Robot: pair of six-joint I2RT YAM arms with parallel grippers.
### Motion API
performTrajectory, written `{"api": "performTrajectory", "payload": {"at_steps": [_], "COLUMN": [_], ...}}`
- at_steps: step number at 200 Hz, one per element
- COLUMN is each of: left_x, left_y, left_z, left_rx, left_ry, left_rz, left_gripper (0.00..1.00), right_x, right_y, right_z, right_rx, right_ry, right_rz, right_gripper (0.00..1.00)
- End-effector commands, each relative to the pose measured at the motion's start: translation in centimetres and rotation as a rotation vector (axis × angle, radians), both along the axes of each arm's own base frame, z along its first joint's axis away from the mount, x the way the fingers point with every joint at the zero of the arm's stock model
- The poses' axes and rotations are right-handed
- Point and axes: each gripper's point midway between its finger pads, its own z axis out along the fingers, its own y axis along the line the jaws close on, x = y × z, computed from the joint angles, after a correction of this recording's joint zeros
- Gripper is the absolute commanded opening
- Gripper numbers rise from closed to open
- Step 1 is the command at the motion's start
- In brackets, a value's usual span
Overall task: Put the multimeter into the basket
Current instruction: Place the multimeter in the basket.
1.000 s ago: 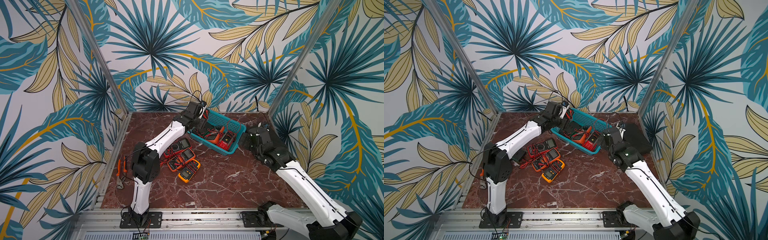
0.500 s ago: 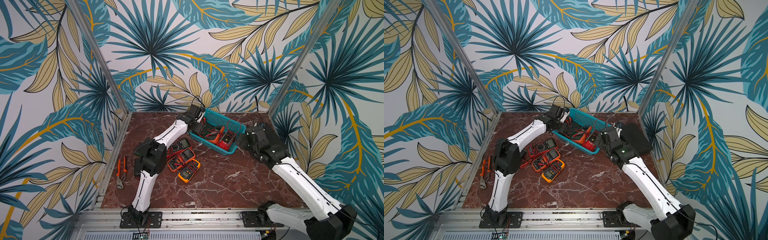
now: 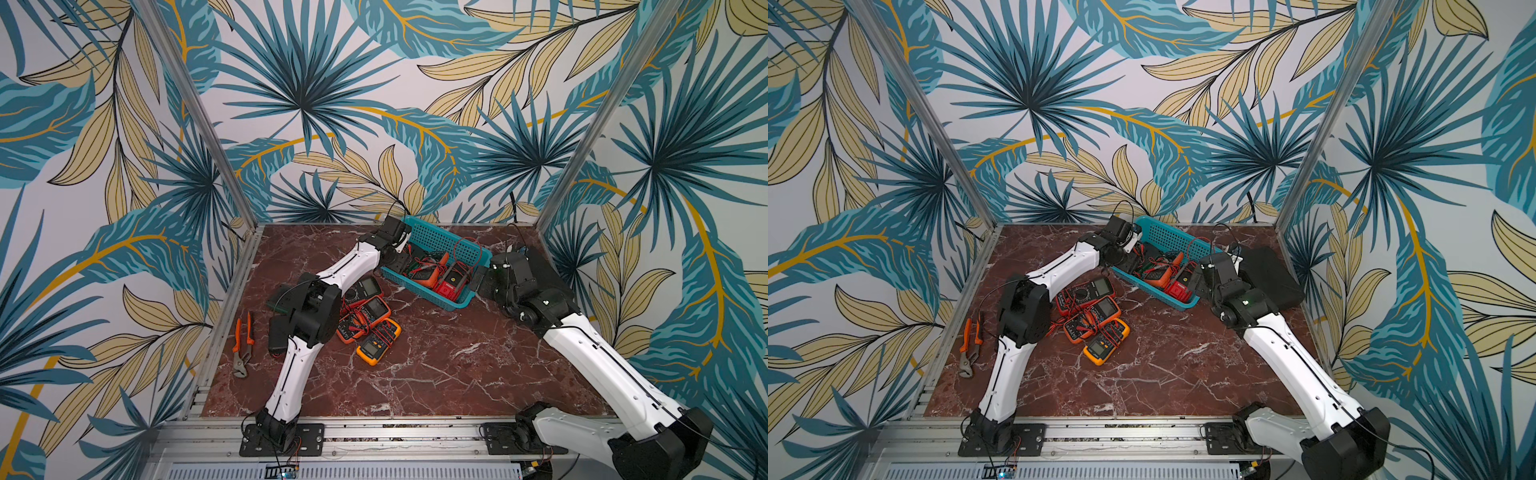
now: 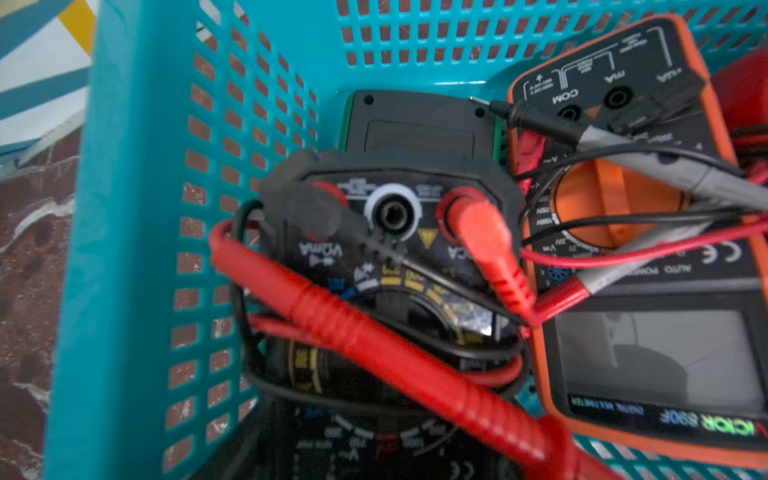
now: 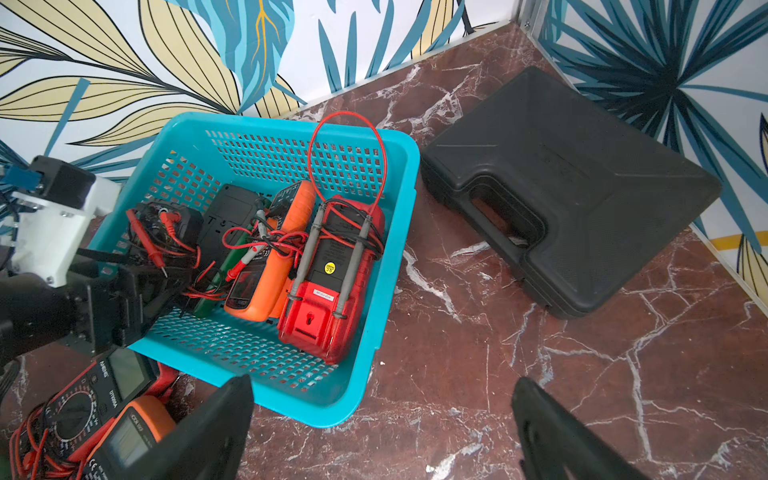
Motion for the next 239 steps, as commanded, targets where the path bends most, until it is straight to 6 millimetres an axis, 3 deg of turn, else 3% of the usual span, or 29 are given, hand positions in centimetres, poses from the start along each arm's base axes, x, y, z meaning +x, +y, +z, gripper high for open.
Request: {"api": "performTrajectory", "payload": {"at_steps": [1,34,50,116,157,202,239], "left_x": [0.4,0.4,0.3,-0.4,-1.9,-4.7,-9.2], "left_y": [-0.3,-0.2,-0.5,-1.7,-1.9,1.4,4.8], "left_z": [0.5,0.1,0.6,4.2,8.4,12.9,12.5], "left_rx": [-0.005,-0.005,-0.023,-0.08,-0.128,-0.142,-0.132], "left_ry": [-0.008,0.001,0.0,-0.043,-0.094,-0.176,-0.141], "left_rz": [0.005,0.011,0.009,-0.02,-0.038,0.033,0.072], "left_gripper": [0.42,0.86,1.0,1.0,1.0,1.0,1.0], "right_x": [0.2,0.4,0.6,0.8,0.7,0.3,-0.1], "right_y": [0.1,0.2,0.3,0.5,0.5,0.6,0.6], "right_z": [-0.7,-0.4,-0.2,-0.1,0.4,0.8,0.8], "right_rx": [0.0,-0.004,-0.004,0.0,0.002,0.003,-0.001], "right_ry": [0.012,0.009,0.008,0.008,-0.002,-0.008,0.0], "right_rz": [0.002,0.006,0.01,0.019,0.024,0.04,0.055], "right_gripper": [1.0,0.99,0.99,1.0,0.99,0.99,0.99]}}
